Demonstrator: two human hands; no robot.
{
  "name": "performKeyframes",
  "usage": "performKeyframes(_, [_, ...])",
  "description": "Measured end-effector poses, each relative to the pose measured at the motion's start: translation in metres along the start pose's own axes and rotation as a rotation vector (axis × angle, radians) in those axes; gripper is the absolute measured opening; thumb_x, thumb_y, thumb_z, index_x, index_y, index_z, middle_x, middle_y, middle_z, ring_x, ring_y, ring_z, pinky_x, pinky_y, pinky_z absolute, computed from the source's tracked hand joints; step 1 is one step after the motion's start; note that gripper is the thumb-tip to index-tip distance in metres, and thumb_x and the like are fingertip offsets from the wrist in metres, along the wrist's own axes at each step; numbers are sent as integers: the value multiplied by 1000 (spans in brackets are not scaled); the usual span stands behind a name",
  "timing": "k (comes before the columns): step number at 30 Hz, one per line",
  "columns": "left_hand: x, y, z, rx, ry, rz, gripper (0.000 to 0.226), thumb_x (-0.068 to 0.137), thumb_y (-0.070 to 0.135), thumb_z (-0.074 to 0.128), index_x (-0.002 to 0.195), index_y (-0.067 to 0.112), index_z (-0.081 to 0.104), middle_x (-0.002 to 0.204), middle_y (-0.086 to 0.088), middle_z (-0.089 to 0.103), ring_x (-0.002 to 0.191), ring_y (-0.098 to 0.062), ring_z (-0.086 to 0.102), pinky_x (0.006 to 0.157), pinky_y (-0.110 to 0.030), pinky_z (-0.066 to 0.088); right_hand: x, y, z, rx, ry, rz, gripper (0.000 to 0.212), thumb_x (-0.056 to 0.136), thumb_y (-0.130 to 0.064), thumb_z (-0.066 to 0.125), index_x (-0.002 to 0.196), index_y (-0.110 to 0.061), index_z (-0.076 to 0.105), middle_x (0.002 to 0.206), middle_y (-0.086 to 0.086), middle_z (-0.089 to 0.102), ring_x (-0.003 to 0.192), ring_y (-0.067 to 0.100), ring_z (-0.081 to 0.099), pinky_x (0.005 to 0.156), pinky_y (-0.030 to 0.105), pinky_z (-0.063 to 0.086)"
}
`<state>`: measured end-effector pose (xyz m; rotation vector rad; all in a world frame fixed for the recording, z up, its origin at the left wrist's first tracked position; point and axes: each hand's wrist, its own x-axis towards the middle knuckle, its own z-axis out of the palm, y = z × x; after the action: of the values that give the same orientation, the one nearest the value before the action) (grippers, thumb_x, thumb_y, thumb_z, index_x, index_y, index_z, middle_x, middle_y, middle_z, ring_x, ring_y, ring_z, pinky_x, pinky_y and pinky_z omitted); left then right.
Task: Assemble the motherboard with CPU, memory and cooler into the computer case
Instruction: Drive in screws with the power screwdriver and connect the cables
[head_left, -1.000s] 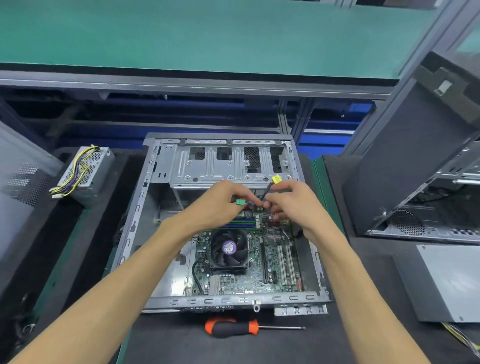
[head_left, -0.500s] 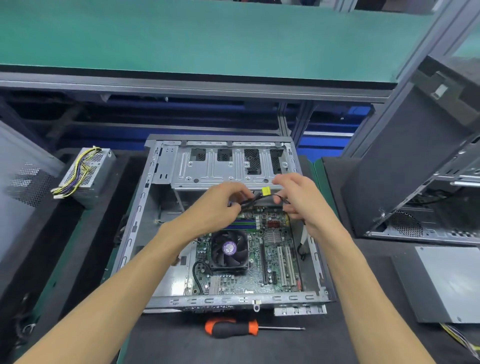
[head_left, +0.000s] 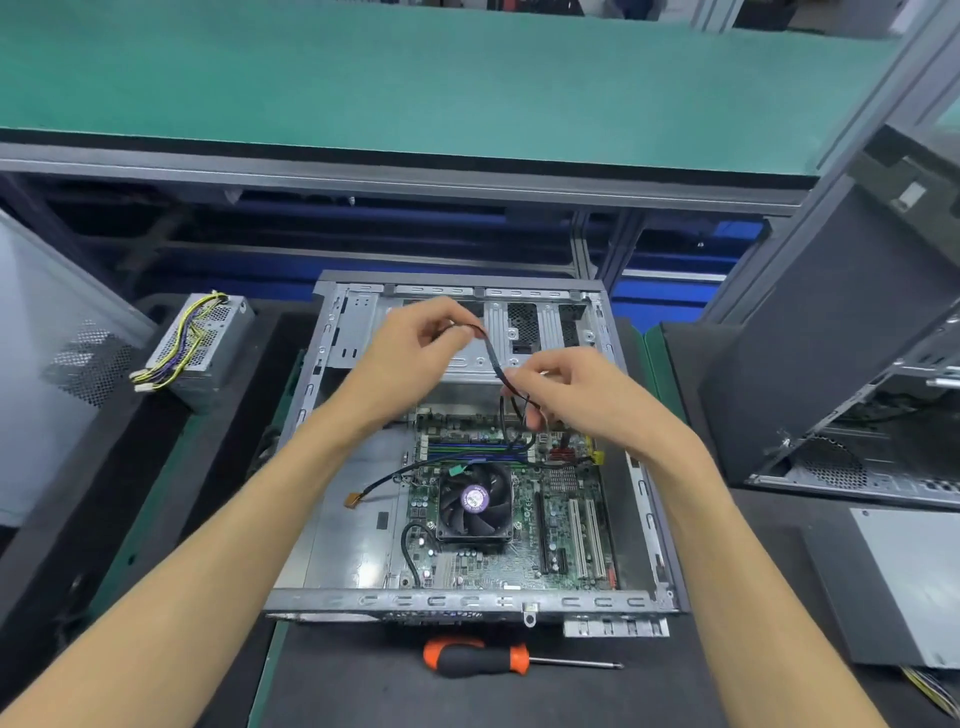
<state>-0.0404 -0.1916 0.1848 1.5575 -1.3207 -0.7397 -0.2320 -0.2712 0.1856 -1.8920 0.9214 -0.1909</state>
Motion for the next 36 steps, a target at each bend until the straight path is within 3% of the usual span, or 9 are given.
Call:
performKeyframes(3, [3,4,-13,-143,30,-51,31,87,8,46,82,22,74,57,9,40,53,-11,32,51,-26,26,-1,1,3,112,-126,-33,29,102,-31,58,97,-9,75,66,2,69,69,25,67,71,44,56])
performKeyframes(5, [2,6,-19,-106,27,-24,33,85,16,43,73,20,73,51,13,36,51,-9,31,50,-24,25,-2,1,4,212,-205,-67,29,102,-26,59,100,0,73,73,11,69,73,26,71,65,35,56])
performKeyframes(8, [-1,4,-22,143,3,-46,46,97,39,54,60,16,69,41,11,35,41,-8,31,46,-20,29,-7,-2,6,383,-421,-128,15,99,-20,65,105,-11,75,89,14,73,85,29,74,81,40,60])
performKeyframes(10, [-2,-1,-24,283,-177,-154,53,92,48,63,59,7,66,45,1,45,41,-13,33,44,-22,31,-9,-6,9,419,-542,-161,16,98,-17,66,109,-15,76,99,11,76,95,28,73,91,41,59])
performKeyframes(12, [-4,-8,-24,476,-481,-270,44,85,42,73,62,5,67,54,-2,51,49,-13,38,51,-23,35,-7,-9,15,271,-565,-187,18,98,-18,66,113,-16,77,104,3,78,99,16,73,89,28,57])
performKeyframes(16, [-14,-24,-17,864,-813,-498,33,74,39,83,65,16,61,61,6,55,64,-16,48,61,-26,38,4,0,25,-30,-298,-29,18,99,-20,63,108,-14,77,89,0,78,78,9,73,70,25,60])
performKeyframes(22, [-21,-56,4,875,-548,-301,19,91,29,64,108,23,58,113,1,61,94,-18,54,79,-30,45,22,35,33,-138,-91,198,21,103,-11,51,116,-15,66,65,3,74,45,10,63,41,20,46])
performKeyframes(27, [-24,-72,27,569,-522,-241,31,82,49,73,102,29,60,100,7,64,92,-14,61,84,-33,51,31,55,44,-314,-155,207,35,96,-16,60,129,-29,59,60,-7,72,43,6,63,42,15,44])
performKeyframes(36, [-23,-90,40,601,-337,-109,13,82,18,64,86,27,54,79,12,56,76,-13,54,64,-29,44,42,65,43,-388,-101,160,26,99,-25,56,116,-41,67,59,-14,67,62,0,64,55,21,44])
